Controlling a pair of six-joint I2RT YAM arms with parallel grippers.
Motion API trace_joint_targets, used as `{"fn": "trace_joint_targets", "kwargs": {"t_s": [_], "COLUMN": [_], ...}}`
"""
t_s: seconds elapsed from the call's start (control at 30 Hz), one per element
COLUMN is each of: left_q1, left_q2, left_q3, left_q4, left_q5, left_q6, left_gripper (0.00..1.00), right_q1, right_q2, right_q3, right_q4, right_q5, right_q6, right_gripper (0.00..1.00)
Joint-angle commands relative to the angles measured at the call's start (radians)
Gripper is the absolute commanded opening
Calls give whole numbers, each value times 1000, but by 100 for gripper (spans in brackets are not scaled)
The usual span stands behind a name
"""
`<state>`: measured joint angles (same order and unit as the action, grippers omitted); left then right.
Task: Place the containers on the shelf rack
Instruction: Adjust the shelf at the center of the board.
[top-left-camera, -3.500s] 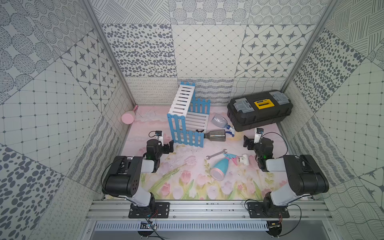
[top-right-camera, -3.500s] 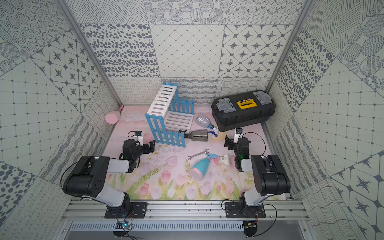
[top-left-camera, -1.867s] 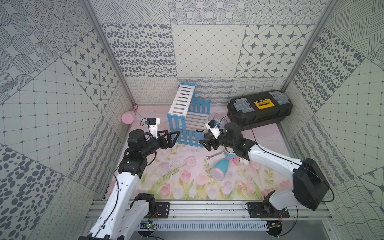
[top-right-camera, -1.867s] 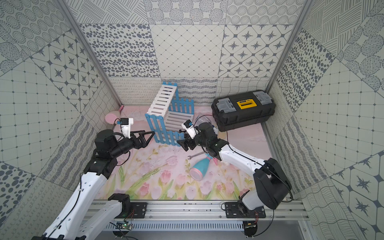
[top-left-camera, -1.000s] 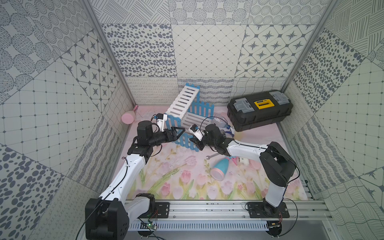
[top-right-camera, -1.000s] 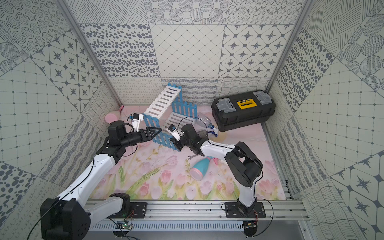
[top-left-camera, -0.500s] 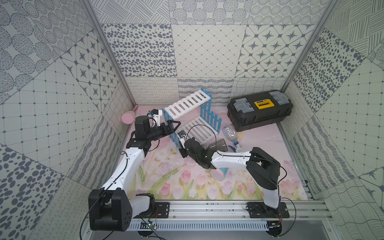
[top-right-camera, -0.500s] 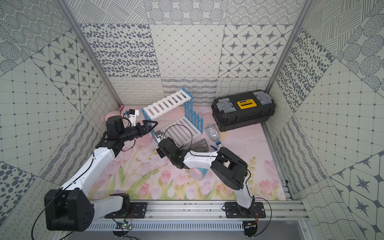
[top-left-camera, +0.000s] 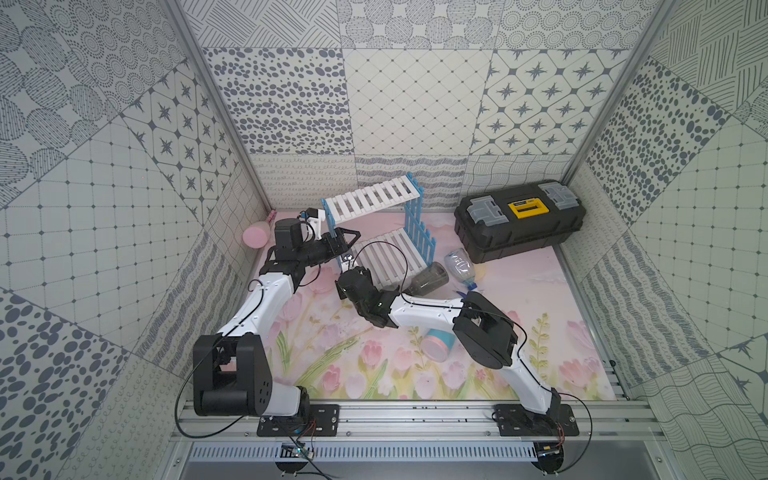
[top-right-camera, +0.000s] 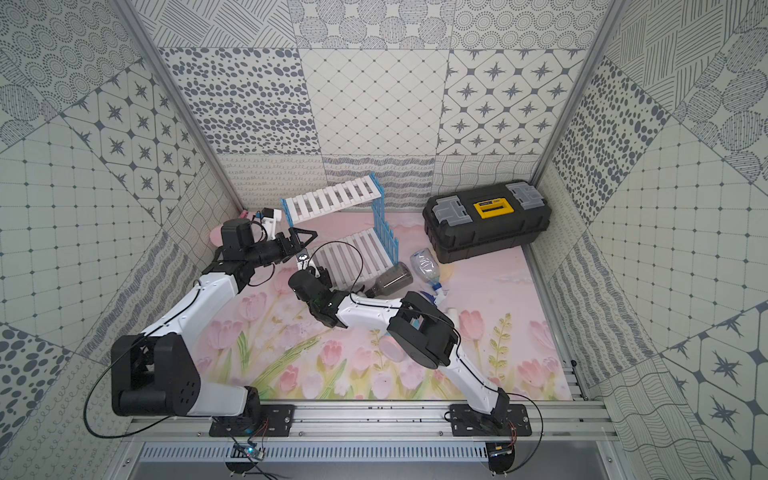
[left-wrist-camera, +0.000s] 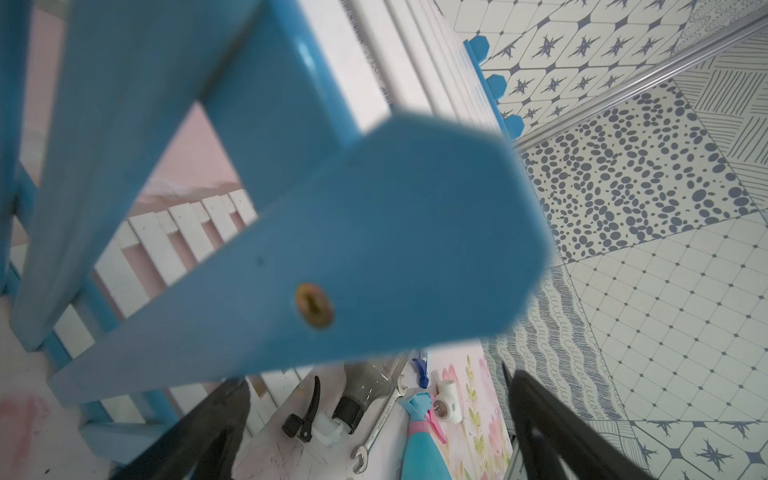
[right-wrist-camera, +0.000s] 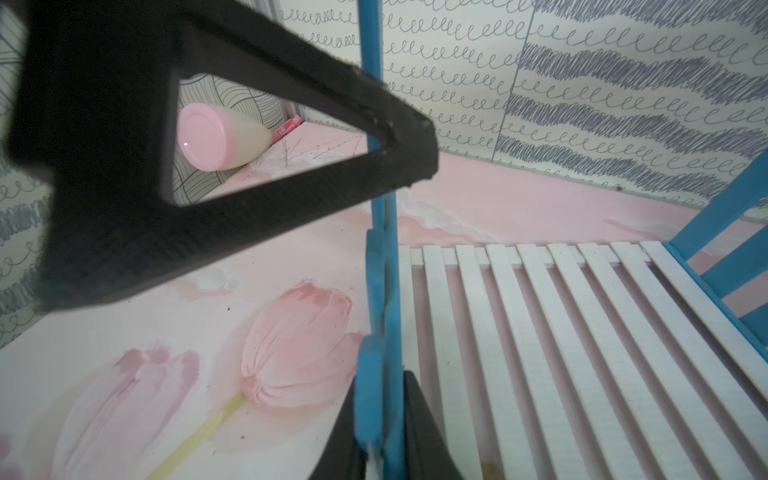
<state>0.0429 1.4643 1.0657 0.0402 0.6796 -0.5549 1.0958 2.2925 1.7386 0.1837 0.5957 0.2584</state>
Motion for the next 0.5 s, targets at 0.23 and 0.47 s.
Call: {"fn": "trace_joint_targets", "kwargs": {"t_s": [0.23, 0.47], "left_q1": [18, 31], "left_q2": [-45, -292], "left_q3": [31, 8], "left_q4": [10, -241], "left_q5": [-72, -179], "left_q6": [114, 227], "left_gripper": [99, 99], "right_q1": [-1, -2], "right_q2": [-36, -303], "right_q3": [76, -147], "right_q4": [41, 40], "right_q5": [-126, -250], "right_q6": [-44, -197], "right_gripper": [68, 97]}}
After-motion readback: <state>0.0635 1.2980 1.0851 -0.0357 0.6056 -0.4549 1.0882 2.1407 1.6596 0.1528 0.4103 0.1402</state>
